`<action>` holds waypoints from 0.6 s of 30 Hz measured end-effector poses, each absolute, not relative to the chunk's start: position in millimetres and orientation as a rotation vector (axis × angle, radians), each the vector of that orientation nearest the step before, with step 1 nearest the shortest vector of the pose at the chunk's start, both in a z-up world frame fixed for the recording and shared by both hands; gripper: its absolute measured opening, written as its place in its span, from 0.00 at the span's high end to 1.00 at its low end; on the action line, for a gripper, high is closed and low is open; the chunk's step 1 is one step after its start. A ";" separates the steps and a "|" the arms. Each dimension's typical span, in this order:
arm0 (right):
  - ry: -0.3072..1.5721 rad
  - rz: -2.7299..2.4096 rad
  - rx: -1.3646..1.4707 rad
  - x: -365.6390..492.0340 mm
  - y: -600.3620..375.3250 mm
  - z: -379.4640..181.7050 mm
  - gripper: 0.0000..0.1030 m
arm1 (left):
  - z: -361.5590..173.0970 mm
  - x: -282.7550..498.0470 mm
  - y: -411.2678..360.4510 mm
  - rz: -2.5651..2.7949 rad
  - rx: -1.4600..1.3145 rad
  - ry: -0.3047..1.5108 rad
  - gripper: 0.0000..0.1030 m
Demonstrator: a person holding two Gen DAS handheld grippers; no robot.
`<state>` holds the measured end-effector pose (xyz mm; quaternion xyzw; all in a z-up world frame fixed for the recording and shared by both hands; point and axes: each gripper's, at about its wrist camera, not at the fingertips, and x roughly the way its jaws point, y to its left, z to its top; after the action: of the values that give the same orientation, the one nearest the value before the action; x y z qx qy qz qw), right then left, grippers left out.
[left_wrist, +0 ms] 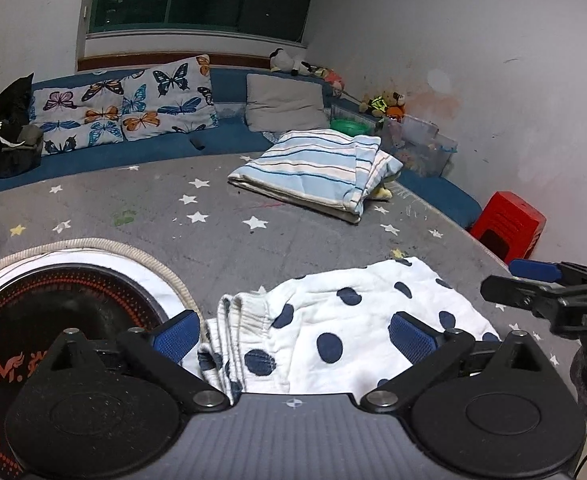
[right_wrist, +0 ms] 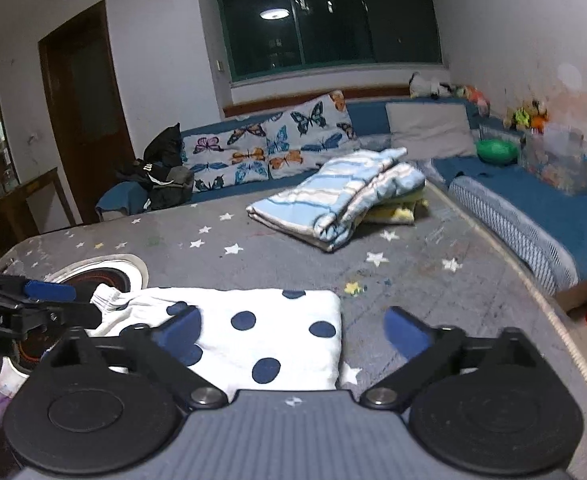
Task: Fold clothes
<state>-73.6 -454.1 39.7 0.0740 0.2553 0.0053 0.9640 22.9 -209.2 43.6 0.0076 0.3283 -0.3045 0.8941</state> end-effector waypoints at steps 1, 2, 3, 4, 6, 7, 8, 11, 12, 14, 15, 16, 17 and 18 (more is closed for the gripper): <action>0.505 0.011 0.135 -75.3 -451.8 41.4 0.00 | 44.3 23.4 -209.6 -0.634 0.017 0.679 0.00; 0.494 0.014 0.124 -77.0 -449.6 43.4 0.00 | 44.9 24.5 -210.3 -0.635 0.019 0.679 0.00; 0.482 0.019 0.119 -78.2 -447.6 45.3 0.00 | 45.7 26.6 -211.1 -0.631 0.022 0.680 0.00; 0.470 0.025 0.119 -78.9 -446.3 46.6 0.00 | 46.6 28.7 -211.6 -0.623 0.027 0.676 0.00; 0.445 0.044 0.128 -79.3 -444.0 49.1 0.00 | 47.7 33.0 -212.6 -0.607 0.041 0.668 0.00; 0.444 0.053 0.138 -77.7 -443.3 49.7 0.00 | 47.9 35.2 -213.1 -0.597 0.049 0.666 0.00; 0.449 0.060 0.150 -75.2 -443.0 49.4 0.00 | 47.6 38.0 -214.0 -0.583 0.056 0.666 0.00; 0.483 0.085 0.172 -63.6 -441.8 45.1 0.00 | 44.2 45.7 -217.3 -0.564 0.084 0.671 0.00; 0.494 0.094 0.170 -59.1 -440.8 43.4 0.00 | 42.6 48.4 -218.7 -0.557 0.095 0.673 0.00; 0.519 0.114 0.168 -50.0 -438.5 39.6 0.00 | 39.3 53.1 -220.2 -0.545 0.112 0.676 0.00; 0.536 0.129 0.175 -44.7 -437.2 37.1 0.00 | 37.2 55.3 -220.3 -0.541 0.118 0.677 0.00; 0.552 0.143 0.187 -39.6 -437.0 35.3 0.00 | 35.3 57.8 -220.8 -0.538 0.123 0.680 0.00; 0.567 0.155 0.200 -34.9 -437.0 33.4 0.00 | 33.0 59.7 -221.0 -0.535 0.130 0.684 0.00; 0.581 0.166 0.213 -30.0 -437.1 31.3 0.00 | 30.3 62.2 -220.8 -0.532 0.137 0.689 0.00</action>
<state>-30.0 -437.1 31.3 0.1048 0.2856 0.0818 0.9491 62.2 -220.8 30.3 0.0665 0.3335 -0.2575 0.9044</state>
